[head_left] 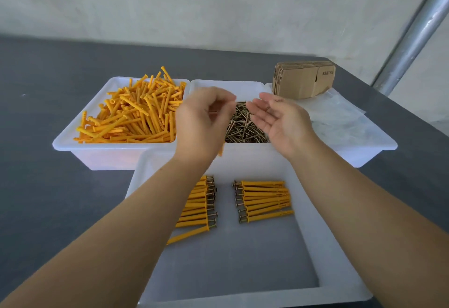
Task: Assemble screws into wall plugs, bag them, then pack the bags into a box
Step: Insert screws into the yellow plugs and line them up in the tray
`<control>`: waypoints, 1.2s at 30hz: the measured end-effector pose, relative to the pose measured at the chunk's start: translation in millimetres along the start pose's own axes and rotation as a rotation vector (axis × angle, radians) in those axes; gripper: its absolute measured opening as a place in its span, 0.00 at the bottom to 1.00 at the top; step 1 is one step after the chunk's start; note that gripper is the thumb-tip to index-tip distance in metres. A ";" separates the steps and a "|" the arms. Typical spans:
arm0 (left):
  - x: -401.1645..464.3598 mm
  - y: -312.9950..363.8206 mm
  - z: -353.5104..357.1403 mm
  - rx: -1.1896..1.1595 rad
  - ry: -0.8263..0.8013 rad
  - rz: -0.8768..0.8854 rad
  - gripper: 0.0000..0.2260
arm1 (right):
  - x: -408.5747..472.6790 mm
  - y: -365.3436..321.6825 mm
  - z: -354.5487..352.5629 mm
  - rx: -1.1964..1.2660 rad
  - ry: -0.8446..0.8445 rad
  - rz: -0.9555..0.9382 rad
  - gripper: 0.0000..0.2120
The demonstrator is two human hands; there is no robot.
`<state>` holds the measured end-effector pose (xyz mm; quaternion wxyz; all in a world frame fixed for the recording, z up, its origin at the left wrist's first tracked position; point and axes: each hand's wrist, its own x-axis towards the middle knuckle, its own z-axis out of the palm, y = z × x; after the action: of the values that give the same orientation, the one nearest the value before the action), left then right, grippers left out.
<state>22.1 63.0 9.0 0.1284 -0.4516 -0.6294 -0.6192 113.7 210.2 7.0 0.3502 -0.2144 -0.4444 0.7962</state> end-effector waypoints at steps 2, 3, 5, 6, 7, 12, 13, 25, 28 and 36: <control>-8.7 2.8 7.0 -0.222 -0.131 -0.243 0.05 | -2.0 -0.3 -3.4 0.037 -0.032 0.018 0.11; -11.9 2.6 9.8 -0.274 -0.175 -0.324 0.06 | -2.3 0.2 -5.1 0.036 -0.040 0.034 0.11; -16.2 0.5 14.3 -0.315 -0.230 -0.442 0.07 | -2.4 2.1 -7.9 0.020 -0.056 0.076 0.09; -17.6 -0.5 15.9 -0.329 -0.244 -0.490 0.07 | -2.4 3.6 -8.2 -0.004 -0.071 0.089 0.08; -18.8 -1.6 17.1 -0.338 -0.257 -0.534 0.07 | -2.5 4.7 -8.4 -0.042 -0.086 0.091 0.07; -21.1 -2.6 18.4 -0.377 -0.304 -0.695 0.11 | -4.4 8.4 -7.9 -0.178 -0.202 0.066 0.13; -21.2 -2.5 18.1 -0.389 -0.301 -0.711 0.12 | -6.1 8.5 -6.5 -0.214 -0.235 0.085 0.09; -21.9 -1.9 17.0 -0.357 -0.393 -0.690 0.12 | -9.2 10.7 -3.8 -0.316 -0.169 0.083 0.07; -20.1 -2.8 15.1 -0.382 -0.375 -0.733 0.11 | -7.1 11.6 -4.4 -0.195 -0.139 0.073 0.12; -19.5 -3.6 15.2 -0.402 -0.387 -0.732 0.09 | -5.1 12.3 -3.4 -0.107 -0.106 -0.009 0.14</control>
<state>36.4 69.3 -10.4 -0.3088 -0.3230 -0.6274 -0.6377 114.8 203.9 -5.2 0.3179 -0.1882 -0.5050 0.7801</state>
